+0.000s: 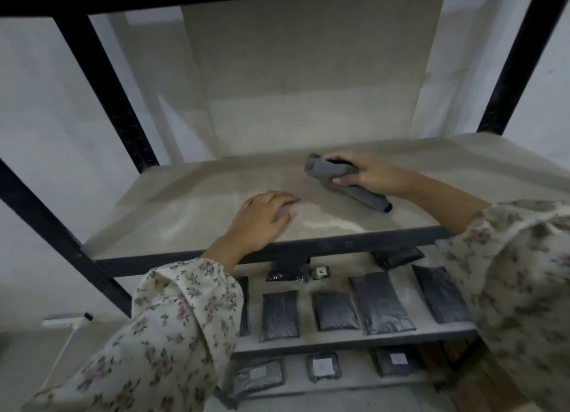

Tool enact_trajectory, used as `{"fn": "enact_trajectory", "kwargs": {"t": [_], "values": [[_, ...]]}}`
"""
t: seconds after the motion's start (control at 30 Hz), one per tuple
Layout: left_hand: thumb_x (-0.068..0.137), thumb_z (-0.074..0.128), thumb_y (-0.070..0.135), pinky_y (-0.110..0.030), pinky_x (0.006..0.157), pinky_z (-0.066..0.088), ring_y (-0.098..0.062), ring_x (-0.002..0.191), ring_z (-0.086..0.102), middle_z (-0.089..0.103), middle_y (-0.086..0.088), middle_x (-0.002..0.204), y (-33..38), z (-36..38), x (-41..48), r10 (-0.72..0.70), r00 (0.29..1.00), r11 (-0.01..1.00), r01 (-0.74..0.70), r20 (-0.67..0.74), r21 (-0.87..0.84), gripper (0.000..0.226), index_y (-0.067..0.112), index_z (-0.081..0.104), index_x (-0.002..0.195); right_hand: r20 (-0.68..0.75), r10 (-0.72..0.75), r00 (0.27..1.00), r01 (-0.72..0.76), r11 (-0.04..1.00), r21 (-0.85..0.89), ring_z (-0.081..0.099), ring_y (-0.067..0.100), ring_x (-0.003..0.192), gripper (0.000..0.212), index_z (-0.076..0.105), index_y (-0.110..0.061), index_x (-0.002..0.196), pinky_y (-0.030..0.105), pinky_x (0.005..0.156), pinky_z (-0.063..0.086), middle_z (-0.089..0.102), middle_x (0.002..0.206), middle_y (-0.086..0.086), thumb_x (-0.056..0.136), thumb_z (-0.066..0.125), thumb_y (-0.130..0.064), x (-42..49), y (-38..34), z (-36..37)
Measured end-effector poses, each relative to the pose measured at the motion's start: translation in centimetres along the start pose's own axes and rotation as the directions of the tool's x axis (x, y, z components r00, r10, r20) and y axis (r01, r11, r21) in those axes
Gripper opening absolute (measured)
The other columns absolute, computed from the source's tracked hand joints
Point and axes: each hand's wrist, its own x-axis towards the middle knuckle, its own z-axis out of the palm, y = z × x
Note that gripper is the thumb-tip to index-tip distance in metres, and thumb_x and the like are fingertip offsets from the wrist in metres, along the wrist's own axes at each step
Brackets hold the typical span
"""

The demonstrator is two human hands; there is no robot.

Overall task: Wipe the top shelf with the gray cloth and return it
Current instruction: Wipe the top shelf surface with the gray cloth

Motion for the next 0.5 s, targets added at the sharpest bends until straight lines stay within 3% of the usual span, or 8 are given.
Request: {"fn": "enact_trajectory", "kwargs": {"t": [0.1,0.17,0.2,0.27,0.33,0.4,0.5], "values": [[0.097,0.037,0.033,-0.038,0.110,0.031,-0.018,0.128,0.042,0.046,-0.003,0.139,1.4,-0.7,0.8,-0.128,0.988,0.948,0.094,-0.092,-0.305,0.040,0.019,0.043,0.135,-0.028,0.026,0.999,-0.017,0.955,0.296,0.052,0.019,0.102,0.040,0.040,-0.016,0.116,0.019,0.079,0.045,0.052,0.113,0.006,0.085,0.052,0.007,1.7,-2.5,0.2],[0.100,0.031,0.031,-0.031,0.107,0.032,-0.013,0.127,0.041,0.044,-0.003,0.139,3.1,-1.6,1.6,-0.221,0.965,0.762,0.079,-0.144,-0.642,0.038,0.017,0.038,0.134,-0.115,0.069,0.991,-0.001,0.861,0.508,0.054,0.018,0.092,0.032,0.048,-0.014,0.104,0.025,0.077,0.045,0.056,0.099,0.004,0.082,0.047,0.008,2.6,-4.4,0.9],[0.100,0.028,0.030,-0.025,0.103,0.034,-0.009,0.123,0.044,0.046,-0.001,0.135,4.0,-2.2,2.1,-0.264,0.949,0.646,0.041,-0.173,-0.762,0.033,0.019,0.037,0.131,-0.132,0.091,0.987,0.015,0.769,0.639,0.055,0.019,0.088,0.029,0.052,-0.012,0.100,0.027,0.076,0.045,0.057,0.094,0.007,0.081,0.044,0.007,2.9,-5.1,1.3],[0.101,0.027,0.025,-0.016,0.088,0.041,0.004,0.103,0.054,0.053,0.003,0.115,4.9,-3.4,2.9,-0.335,0.914,0.456,-0.057,-0.231,-0.888,0.020,0.022,0.037,0.118,-0.075,0.094,0.993,0.022,0.470,0.882,0.058,0.021,0.083,0.027,0.056,-0.006,0.098,0.029,0.078,0.048,0.058,0.091,0.011,0.081,0.037,0.005,3.1,-6.1,2.1],[0.100,0.031,0.021,-0.012,0.075,0.047,0.009,0.086,0.060,0.055,0.006,0.101,4.8,-4.5,3.5,-0.348,0.899,0.378,-0.125,-0.266,-0.917,0.012,0.024,0.038,0.109,-0.027,0.059,0.998,0.010,0.266,0.964,0.056,0.022,0.087,0.024,0.055,-0.005,0.100,0.034,0.089,0.046,0.057,0.092,0.012,0.086,0.036,0.003,3.3,-6.2,3.2],[0.099,0.037,0.022,-0.015,0.074,0.050,0.004,0.086,0.062,0.058,0.007,0.099,4.3,-5.2,3.7,-0.309,0.918,0.354,-0.132,-0.249,-0.926,0.011,0.030,0.040,0.107,-0.024,0.098,0.995,-0.002,0.257,0.967,0.055,0.022,0.093,0.022,0.051,-0.008,0.109,0.039,0.098,0.042,0.058,0.097,0.010,0.090,0.042,-0.001,3.7,-5.8,4.4],[0.095,0.046,0.029,-0.023,0.085,0.050,-0.007,0.101,0.058,0.056,0.004,0.111,3.1,-5.8,3.6,-0.269,0.958,0.317,-0.004,-0.094,-0.948,0.018,0.032,0.040,0.111,-0.054,0.302,0.952,-0.113,0.509,0.853,0.050,0.020,0.087,0.028,0.047,-0.014,0.106,0.033,0.079,0.043,0.054,0.095,0.007,0.084,0.063,-0.021,4.3,-4.9,5.4]]}}
